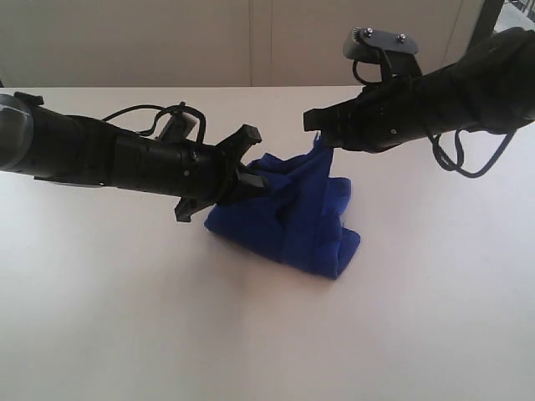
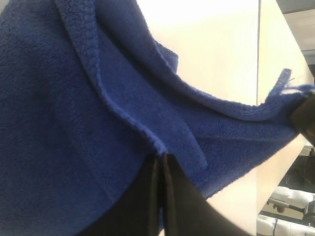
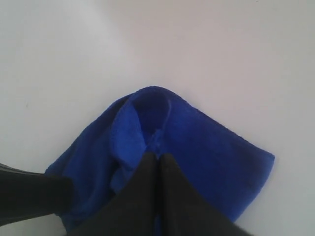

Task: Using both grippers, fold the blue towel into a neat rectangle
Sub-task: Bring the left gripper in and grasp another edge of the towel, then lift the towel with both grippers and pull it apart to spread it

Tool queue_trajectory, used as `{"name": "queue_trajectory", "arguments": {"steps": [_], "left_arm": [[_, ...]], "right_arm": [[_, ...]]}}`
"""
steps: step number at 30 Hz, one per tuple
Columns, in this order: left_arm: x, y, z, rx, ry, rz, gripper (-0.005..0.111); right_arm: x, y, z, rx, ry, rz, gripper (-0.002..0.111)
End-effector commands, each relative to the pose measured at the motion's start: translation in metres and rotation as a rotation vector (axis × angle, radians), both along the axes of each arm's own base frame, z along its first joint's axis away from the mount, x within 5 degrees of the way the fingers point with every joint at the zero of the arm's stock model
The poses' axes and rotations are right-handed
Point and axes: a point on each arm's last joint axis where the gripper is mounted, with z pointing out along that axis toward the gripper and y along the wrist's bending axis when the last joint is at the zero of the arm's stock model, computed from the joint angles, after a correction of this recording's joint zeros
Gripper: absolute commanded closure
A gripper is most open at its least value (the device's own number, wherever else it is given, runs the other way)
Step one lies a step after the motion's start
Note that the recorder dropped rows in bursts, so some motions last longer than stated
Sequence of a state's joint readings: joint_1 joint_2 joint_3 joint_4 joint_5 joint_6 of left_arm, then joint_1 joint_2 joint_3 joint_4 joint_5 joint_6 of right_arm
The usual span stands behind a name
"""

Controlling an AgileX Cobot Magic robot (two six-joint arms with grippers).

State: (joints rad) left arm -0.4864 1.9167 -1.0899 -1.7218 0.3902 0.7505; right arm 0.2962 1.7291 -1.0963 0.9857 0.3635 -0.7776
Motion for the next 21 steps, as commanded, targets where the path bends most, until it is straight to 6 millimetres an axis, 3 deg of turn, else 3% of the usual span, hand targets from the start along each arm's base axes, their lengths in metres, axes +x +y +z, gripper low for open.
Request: {"name": "queue_trajectory", "arguments": {"steps": [1,5,9,16,21], "left_arm": [[-0.001,0.001,0.014,-0.038,-0.124,-0.098,0.107],[-0.003,0.019,0.039,-0.068,-0.251,-0.235,0.107],[-0.007,0.057,0.062,-0.011,-0.292,-0.326,0.107],[-0.027,0.127,0.103,0.232,-0.389,-0.405,0.107],[-0.052,0.156,0.127,0.467,-0.418,-0.427,0.107]], "right_arm": [[-0.002,-0.004,0.003,-0.044,-0.021,0.033,0.108],[-0.008,-0.005,0.012,-0.088,-0.043,0.092,0.108],[-0.019,-0.008,0.029,-0.13,-0.073,0.136,0.108],[-0.041,-0.029,0.063,-0.294,-0.106,0.092,0.108],[-0.061,-0.042,0.087,-0.344,-0.109,0.035,0.108]]}}
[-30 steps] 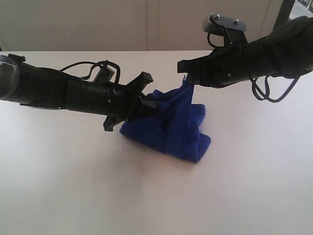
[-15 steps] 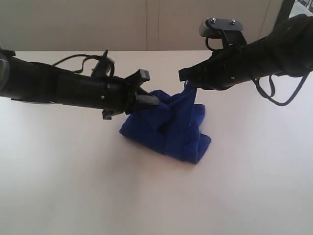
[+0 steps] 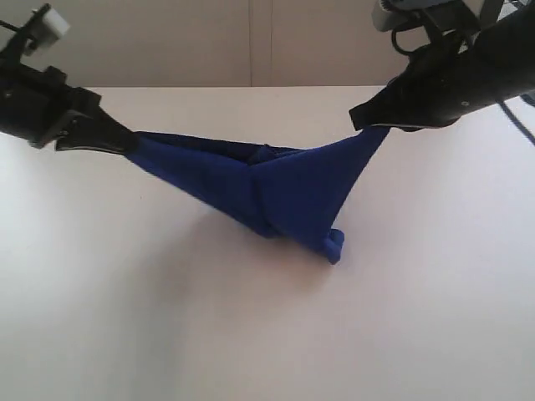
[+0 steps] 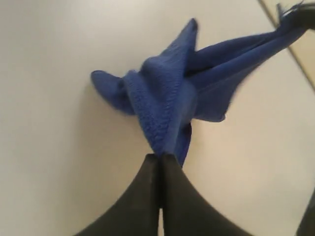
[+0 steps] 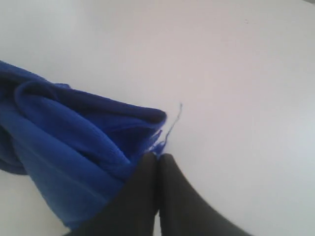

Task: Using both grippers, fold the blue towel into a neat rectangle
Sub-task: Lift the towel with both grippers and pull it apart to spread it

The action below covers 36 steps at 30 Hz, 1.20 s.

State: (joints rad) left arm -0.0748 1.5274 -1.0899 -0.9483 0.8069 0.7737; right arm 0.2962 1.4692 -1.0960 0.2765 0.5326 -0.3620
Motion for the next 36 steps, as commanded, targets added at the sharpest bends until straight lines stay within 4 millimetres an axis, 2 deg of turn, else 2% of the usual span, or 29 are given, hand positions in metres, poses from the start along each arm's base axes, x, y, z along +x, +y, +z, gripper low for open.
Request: {"name": "queue_trajectory", "arguments": {"steps": [1,5,10,14,19,23,26,28,31,33,36], "left_arm": [[-0.029,0.021,0.025,0.188,-0.048,-0.023,0.107],[-0.058,0.032,0.049,0.319,-0.109,-0.004,0.107],[-0.095,0.046,0.076,0.443,-0.168,0.112,0.107],[-0.134,0.054,0.097,0.489,-0.211,0.187,0.107],[-0.188,0.058,0.113,0.482,-0.242,0.23,0.107],[-0.227,0.06,0.12,0.477,-0.287,0.251,0.107],[-0.25,0.067,0.122,0.496,-0.323,0.332,0.107],[-0.257,0.071,0.123,0.503,-0.338,0.397,0.107],[-0.25,0.072,0.123,0.508,-0.339,0.417,0.107],[-0.235,0.072,0.121,0.502,-0.334,0.428,0.107],[-0.198,0.07,0.107,0.512,-0.251,0.425,0.107]], "right_arm": [[-0.019,-0.015,0.023,-0.046,-0.016,-0.066,0.108],[-0.041,-0.026,0.046,-0.05,-0.052,-0.107,0.108],[-0.077,-0.041,0.076,-0.045,-0.104,-0.162,0.108],[-0.116,-0.053,0.099,-0.027,-0.14,-0.174,0.108],[-0.171,-0.069,0.117,-0.005,-0.159,-0.191,0.108],[-0.216,-0.083,0.127,0.032,-0.208,-0.207,0.108],[-0.249,-0.093,0.131,0.065,-0.264,-0.214,0.108],[-0.263,-0.097,0.133,0.091,-0.296,-0.222,0.108],[-0.264,-0.099,0.134,0.11,-0.313,-0.256,0.108],[-0.25,-0.098,0.131,0.088,-0.298,-0.292,0.108],[-0.213,-0.091,0.112,0.025,-0.222,-0.328,0.108]]}}
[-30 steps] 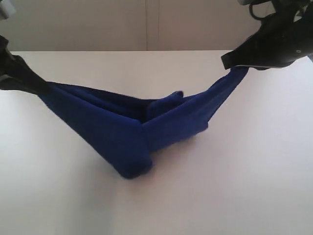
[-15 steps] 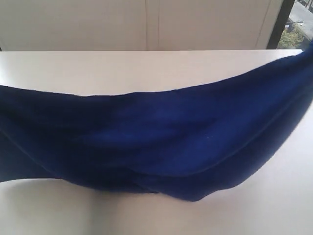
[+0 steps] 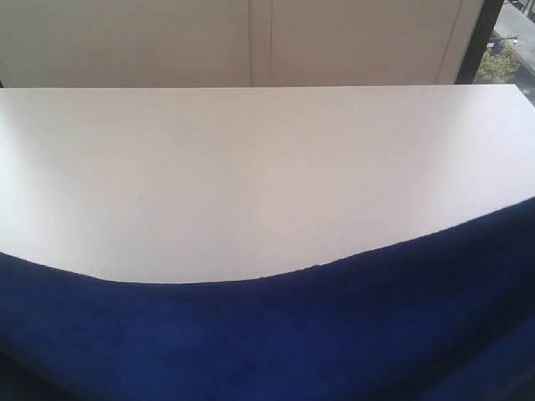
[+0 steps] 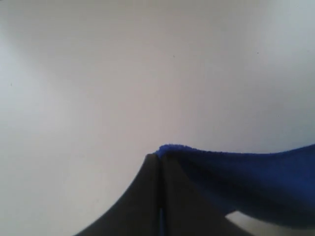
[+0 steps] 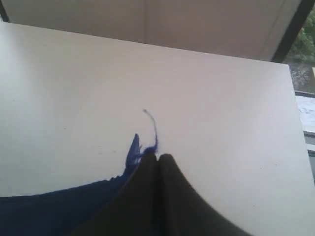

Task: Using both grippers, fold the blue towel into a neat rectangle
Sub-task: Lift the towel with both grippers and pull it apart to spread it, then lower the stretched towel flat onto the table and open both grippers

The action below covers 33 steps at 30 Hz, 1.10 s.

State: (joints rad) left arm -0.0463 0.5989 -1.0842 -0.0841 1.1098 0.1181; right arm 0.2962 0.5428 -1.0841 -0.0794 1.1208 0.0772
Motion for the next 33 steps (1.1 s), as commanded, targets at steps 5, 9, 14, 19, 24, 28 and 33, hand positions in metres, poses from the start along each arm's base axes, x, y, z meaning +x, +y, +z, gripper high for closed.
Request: {"name": "queue_trajectory", "arguments": {"steps": [5,9,14,19,24,28,33], "left_arm": [[0.114,-0.004,-0.066,-0.04,0.189,0.076,0.107],[0.169,-0.005,-0.119,-0.07,0.223,0.126,0.107],[0.224,-0.006,-0.172,-0.116,0.215,0.206,0.107],[0.255,-0.003,-0.211,-0.097,0.203,0.245,0.107],[0.284,-0.002,-0.224,-0.094,0.156,0.264,0.107],[0.302,-0.002,-0.224,-0.096,0.108,0.27,0.107],[0.318,-0.002,-0.229,-0.096,0.087,0.274,0.107]], "right_arm": [[0.118,0.023,-0.077,-0.077,0.138,-0.129,0.108],[0.173,0.034,-0.137,-0.145,0.185,-0.164,0.108],[0.232,0.038,-0.202,-0.187,0.275,-0.224,0.108],[0.279,0.033,-0.233,-0.206,0.309,-0.235,0.108],[0.316,0.024,-0.244,-0.181,0.304,-0.261,0.108],[0.335,0.017,-0.247,-0.17,0.292,-0.283,0.108],[0.347,0.006,-0.257,-0.151,0.3,-0.293,0.108]]}}
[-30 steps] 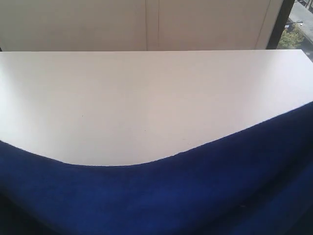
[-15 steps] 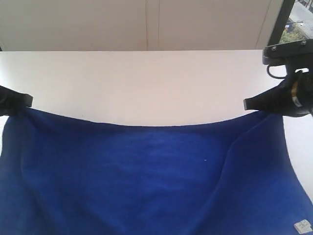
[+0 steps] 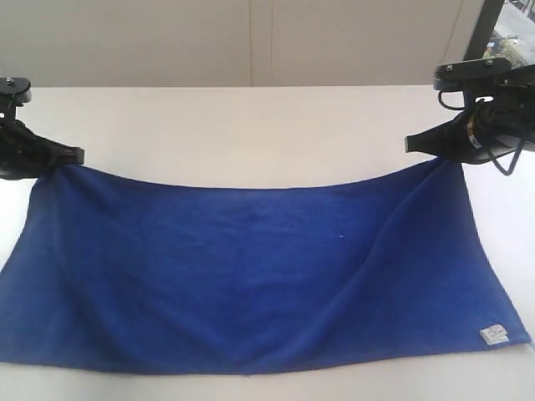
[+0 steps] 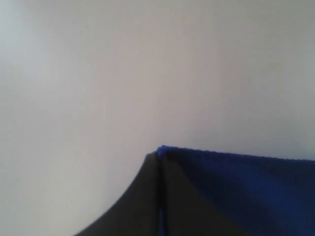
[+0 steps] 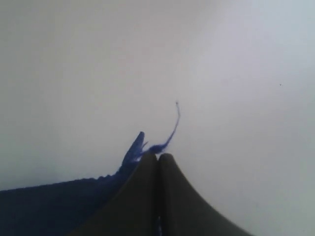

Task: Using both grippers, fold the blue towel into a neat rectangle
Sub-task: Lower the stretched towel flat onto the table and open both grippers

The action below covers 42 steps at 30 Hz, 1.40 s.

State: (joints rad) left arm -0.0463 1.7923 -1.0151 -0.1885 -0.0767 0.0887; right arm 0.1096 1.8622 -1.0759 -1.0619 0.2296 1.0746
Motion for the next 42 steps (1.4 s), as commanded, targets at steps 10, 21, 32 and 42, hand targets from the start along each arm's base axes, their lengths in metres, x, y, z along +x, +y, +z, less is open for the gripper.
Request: {"name": "queue_trajectory", "arguments": {"steps": [10,21,32,42], "left_arm": [[0.03,0.006,-0.024,-0.001,-0.021,0.041,0.107],[0.036,0.011,-0.035,0.011,-0.051,0.062,0.107],[0.036,0.011,-0.039,0.021,-0.043,0.053,0.107],[0.035,0.011,-0.029,0.028,-0.059,0.041,0.048]], "right_arm": [[0.031,-0.017,-0.033,0.033,0.015,-0.001,0.108],[0.043,-0.014,-0.032,0.048,-0.014,0.018,0.108],[0.048,-0.013,-0.044,0.038,0.005,0.041,0.108],[0.047,-0.015,-0.038,0.028,0.0,0.017,0.059]]}}
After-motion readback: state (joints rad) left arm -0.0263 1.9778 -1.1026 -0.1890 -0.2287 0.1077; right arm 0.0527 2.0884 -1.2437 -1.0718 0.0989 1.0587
